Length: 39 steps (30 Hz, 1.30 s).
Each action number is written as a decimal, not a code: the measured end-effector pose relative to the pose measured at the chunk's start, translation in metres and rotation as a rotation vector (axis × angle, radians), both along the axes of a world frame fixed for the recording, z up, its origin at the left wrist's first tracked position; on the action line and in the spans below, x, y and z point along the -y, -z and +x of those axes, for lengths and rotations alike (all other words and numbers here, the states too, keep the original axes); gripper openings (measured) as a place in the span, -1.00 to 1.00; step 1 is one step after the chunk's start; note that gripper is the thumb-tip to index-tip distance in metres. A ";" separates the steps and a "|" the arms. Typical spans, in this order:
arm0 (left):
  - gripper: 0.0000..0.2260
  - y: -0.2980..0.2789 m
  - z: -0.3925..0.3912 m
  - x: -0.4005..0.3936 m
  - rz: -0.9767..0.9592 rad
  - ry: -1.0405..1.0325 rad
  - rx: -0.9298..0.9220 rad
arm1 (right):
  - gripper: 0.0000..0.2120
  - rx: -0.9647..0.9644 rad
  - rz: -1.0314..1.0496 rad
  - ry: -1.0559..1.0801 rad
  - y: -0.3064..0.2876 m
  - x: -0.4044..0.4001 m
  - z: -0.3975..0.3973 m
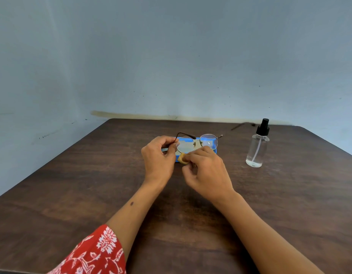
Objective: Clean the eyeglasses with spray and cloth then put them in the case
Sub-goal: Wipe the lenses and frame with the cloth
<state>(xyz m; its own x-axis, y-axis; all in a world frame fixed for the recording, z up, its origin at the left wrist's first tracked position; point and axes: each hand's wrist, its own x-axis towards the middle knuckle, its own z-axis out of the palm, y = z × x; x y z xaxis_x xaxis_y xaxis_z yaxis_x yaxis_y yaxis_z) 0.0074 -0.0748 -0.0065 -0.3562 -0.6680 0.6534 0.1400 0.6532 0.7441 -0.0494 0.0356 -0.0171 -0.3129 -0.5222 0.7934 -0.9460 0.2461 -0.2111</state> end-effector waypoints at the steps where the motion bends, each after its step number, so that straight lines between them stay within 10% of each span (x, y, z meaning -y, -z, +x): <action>1: -0.91 0.000 0.000 0.000 0.001 -0.005 -0.003 | -0.70 0.017 -0.047 -0.006 0.000 -0.001 -0.002; 7: -0.92 0.001 -0.001 -0.007 -0.003 0.016 -0.012 | -0.75 -0.032 -0.346 0.051 -0.006 -0.007 -0.016; 25: -0.92 0.000 -0.003 -0.006 0.085 0.038 -0.015 | -0.67 -0.281 0.045 0.222 0.006 0.009 -0.013; 39: -0.89 -0.003 0.001 -0.004 0.115 0.050 -0.041 | -0.71 -0.298 -0.051 0.224 0.007 0.005 -0.015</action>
